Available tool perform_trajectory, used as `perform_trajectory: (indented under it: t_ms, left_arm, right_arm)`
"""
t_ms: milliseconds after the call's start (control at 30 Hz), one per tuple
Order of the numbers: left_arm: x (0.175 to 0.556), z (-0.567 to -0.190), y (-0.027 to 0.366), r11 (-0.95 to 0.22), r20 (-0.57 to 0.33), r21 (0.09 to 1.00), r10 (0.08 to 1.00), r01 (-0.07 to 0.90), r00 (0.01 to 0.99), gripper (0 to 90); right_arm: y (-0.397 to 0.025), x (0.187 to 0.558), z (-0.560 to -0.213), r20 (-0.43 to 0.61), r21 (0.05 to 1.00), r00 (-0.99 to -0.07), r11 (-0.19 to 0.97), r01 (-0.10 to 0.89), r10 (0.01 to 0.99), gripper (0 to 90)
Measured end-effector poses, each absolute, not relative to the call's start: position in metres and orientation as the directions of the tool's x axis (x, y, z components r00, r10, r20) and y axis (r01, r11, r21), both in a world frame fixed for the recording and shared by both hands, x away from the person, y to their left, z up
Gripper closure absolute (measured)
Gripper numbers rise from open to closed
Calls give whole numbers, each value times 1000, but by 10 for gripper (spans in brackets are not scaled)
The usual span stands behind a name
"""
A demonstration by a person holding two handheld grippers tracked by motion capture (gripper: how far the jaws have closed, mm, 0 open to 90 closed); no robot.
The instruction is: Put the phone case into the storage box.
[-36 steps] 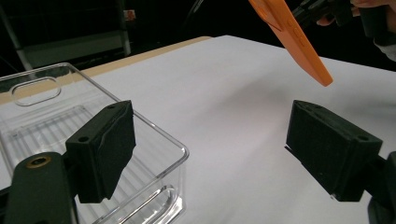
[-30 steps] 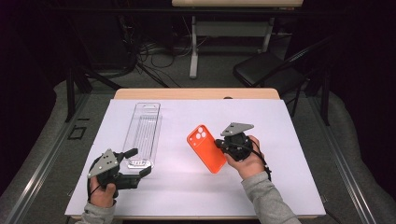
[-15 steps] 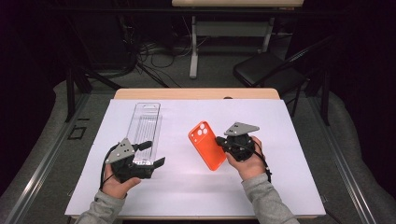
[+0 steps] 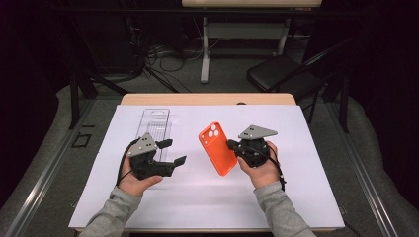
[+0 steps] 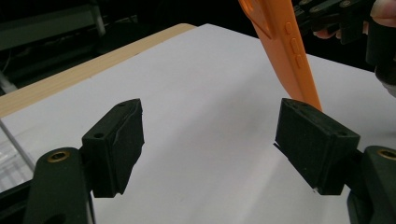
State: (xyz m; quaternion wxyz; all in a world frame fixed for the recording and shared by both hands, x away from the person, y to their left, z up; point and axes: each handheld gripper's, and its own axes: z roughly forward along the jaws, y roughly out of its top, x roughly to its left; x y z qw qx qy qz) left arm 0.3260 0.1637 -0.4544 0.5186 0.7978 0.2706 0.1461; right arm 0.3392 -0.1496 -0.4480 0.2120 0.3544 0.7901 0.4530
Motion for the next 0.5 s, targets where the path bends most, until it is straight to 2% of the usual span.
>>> perform_trajectory:
  t_ms: [167, 500]
  left_arm:
    - [328, -445, 149, -326, -49, 908, 538, 262, 841, 236]
    - [335, -437, 123, -289, -140, 905, 490, 311, 860, 285]
  right_arm:
    - [-144, 340, -443, -30, 875, -647, 333, 351, 762, 895]
    - [-150, 344, -446, -46, 886, -596, 308, 347, 802, 894]
